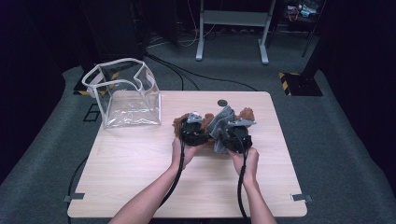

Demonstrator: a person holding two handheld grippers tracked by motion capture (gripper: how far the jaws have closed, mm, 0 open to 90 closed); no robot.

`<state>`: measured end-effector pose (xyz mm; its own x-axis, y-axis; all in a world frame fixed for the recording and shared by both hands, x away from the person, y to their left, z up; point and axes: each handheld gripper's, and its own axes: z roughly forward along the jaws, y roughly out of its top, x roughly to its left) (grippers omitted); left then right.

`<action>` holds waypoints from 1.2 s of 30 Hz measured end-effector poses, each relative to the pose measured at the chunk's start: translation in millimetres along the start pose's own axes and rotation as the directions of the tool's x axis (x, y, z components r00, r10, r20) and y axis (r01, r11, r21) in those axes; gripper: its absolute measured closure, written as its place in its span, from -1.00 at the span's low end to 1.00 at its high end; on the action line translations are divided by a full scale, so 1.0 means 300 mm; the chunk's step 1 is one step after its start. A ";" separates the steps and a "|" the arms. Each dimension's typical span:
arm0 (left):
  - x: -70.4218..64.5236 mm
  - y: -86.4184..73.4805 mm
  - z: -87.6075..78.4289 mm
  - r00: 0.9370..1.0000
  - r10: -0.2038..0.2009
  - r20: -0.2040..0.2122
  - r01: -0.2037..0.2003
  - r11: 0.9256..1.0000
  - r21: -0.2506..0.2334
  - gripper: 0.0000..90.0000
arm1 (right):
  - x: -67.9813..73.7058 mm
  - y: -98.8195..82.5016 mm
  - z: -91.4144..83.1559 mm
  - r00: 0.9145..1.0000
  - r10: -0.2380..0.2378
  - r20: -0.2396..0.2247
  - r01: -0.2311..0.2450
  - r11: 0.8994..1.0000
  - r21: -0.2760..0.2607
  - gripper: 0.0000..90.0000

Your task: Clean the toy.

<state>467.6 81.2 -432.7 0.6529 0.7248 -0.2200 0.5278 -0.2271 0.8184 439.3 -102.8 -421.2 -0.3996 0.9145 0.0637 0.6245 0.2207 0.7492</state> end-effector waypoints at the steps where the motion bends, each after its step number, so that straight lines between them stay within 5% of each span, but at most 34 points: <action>1: 0.001 0.000 -0.001 1.000 0.000 0.000 0.000 1.000 0.000 0.56 | 0.011 0.003 0.014 1.000 -0.011 0.002 0.011 1.000 0.002 0.56; 6: 0.007 0.000 -0.004 1.000 -0.004 0.009 0.004 1.000 0.002 0.56 | -0.008 0.002 0.043 1.000 0.019 -0.010 -0.019 1.000 0.018 0.56; 14: -0.010 0.004 0.001 1.000 0.010 0.019 -0.010 1.000 0.002 0.56 | -0.098 -0.023 0.044 0.997 0.061 0.053 -0.063 0.997 0.035 0.56; 21: -0.032 0.015 0.010 1.000 -0.003 0.029 0.003 1.000 0.001 0.55 | -0.192 -0.038 0.050 0.984 0.135 0.114 -0.141 0.989 0.049 0.56; 27: -0.046 0.019 0.016 0.999 -0.013 0.029 0.013 1.000 -0.005 0.55 | -0.235 -0.039 0.054 0.978 0.151 0.144 -0.160 0.986 0.050 0.55; 32: -0.033 0.023 0.012 0.999 -0.031 0.023 0.031 1.000 0.001 0.54 | -0.220 -0.049 0.019 0.980 0.156 0.124 -0.158 0.987 0.010 0.56; 36: -0.022 0.023 0.011 0.999 -0.045 0.024 0.045 0.999 -0.008 0.54 | -0.144 -0.076 -0.028 0.989 0.137 0.056 -0.135 0.990 -0.032 0.56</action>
<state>468.7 72.9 -427.4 0.6414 0.7183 -0.2696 0.5528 -0.1891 0.8116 436.7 -150.2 -435.5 -0.2721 0.9537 0.1282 0.6506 0.0842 0.7547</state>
